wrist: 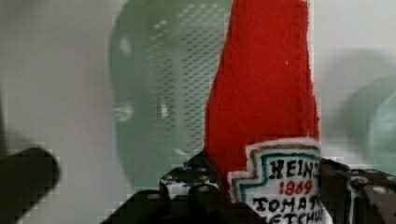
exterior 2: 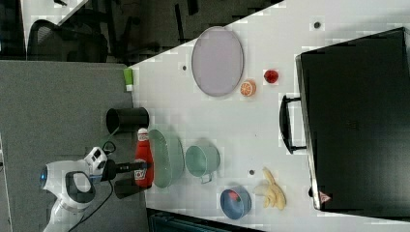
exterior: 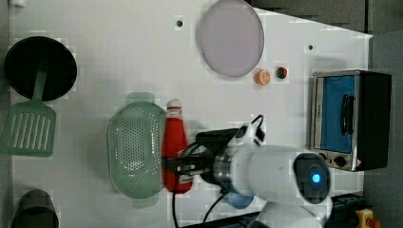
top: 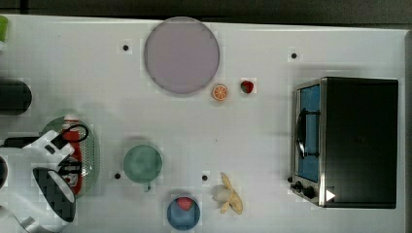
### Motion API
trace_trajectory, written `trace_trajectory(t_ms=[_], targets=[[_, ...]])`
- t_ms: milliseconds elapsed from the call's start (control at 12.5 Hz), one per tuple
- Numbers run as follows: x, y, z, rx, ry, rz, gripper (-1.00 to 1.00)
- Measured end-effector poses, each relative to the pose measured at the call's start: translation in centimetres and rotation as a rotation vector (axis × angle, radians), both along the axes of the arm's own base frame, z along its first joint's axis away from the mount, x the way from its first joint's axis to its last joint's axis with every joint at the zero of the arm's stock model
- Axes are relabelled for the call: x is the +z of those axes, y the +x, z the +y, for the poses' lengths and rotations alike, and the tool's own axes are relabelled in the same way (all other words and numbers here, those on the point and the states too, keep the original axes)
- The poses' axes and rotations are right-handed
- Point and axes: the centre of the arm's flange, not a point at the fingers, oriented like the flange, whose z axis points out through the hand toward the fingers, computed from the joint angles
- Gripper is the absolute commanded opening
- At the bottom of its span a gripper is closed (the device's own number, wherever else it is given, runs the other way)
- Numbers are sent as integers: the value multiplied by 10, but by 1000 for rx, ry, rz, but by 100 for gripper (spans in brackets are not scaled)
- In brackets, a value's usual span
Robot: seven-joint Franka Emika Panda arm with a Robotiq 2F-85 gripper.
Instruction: Pick Ketchup from the table and place it in strainer.
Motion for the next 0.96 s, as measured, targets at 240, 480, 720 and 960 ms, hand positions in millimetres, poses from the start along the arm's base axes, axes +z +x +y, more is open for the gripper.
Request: trace_trajectory(t_ms=[240, 480, 720, 960], targets=[[-24, -10, 21, -55, 47, 31, 20], [-57, -9, 26, -99, 75, 60, 44], [-83, -7, 18, -90, 52, 73, 100], [-82, -1, 17, -110, 62, 65, 100]])
